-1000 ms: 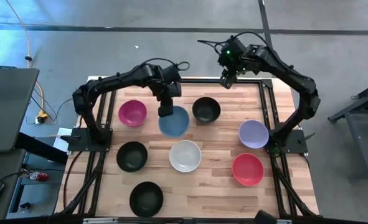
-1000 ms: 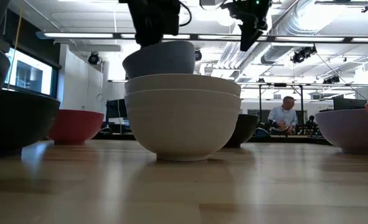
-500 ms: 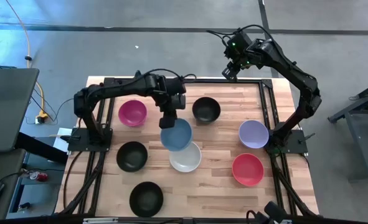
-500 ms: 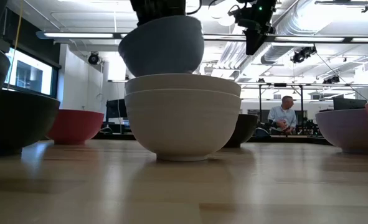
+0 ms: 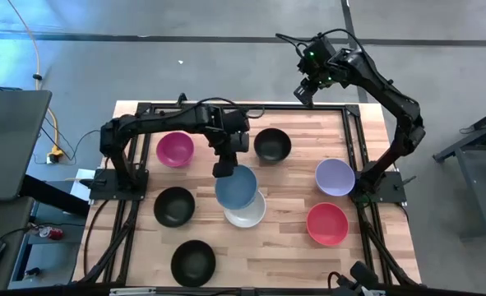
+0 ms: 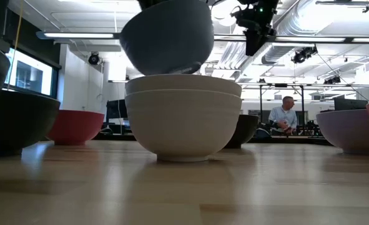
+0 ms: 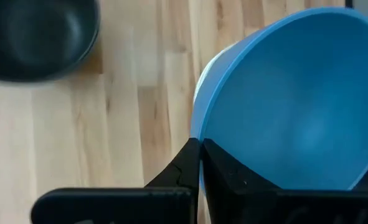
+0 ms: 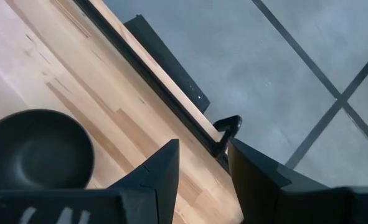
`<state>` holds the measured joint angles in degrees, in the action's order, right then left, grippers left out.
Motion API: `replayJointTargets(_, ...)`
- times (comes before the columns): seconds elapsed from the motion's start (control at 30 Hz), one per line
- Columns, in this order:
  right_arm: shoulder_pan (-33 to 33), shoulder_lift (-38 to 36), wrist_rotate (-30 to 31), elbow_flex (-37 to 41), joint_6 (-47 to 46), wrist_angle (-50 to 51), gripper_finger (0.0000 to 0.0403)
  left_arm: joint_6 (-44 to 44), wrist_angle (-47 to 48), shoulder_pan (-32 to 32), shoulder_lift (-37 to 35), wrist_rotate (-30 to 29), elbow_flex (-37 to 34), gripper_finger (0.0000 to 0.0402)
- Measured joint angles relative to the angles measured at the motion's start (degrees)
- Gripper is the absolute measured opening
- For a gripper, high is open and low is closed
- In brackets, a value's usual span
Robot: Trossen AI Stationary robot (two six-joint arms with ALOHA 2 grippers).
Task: Nest bowls inside each other
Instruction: Stack the blue bowl on top of the white bowl
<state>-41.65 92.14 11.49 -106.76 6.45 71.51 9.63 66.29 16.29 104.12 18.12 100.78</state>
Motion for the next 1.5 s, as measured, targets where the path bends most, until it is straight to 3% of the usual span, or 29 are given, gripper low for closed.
replayJointTargets(0.37,0.00,0.00,-0.07,0.00,1.53,2.08,0.0129,3.12,13.32,-4.55,16.25,-0.28,21.88,0.0000)
replayJointTargets(0.5,-0.32,0.00,-0.08,0.00,1.71,2.84,0.0129,3.73,17.53,-4.79,21.12,-0.63,26.51,0.0000)
replayJointTargets(1.5,-0.74,0.00,-0.12,0.00,3.06,2.79,0.0129,9.66,19.60,-3.08,29.31,4.21,27.45,0.0000)
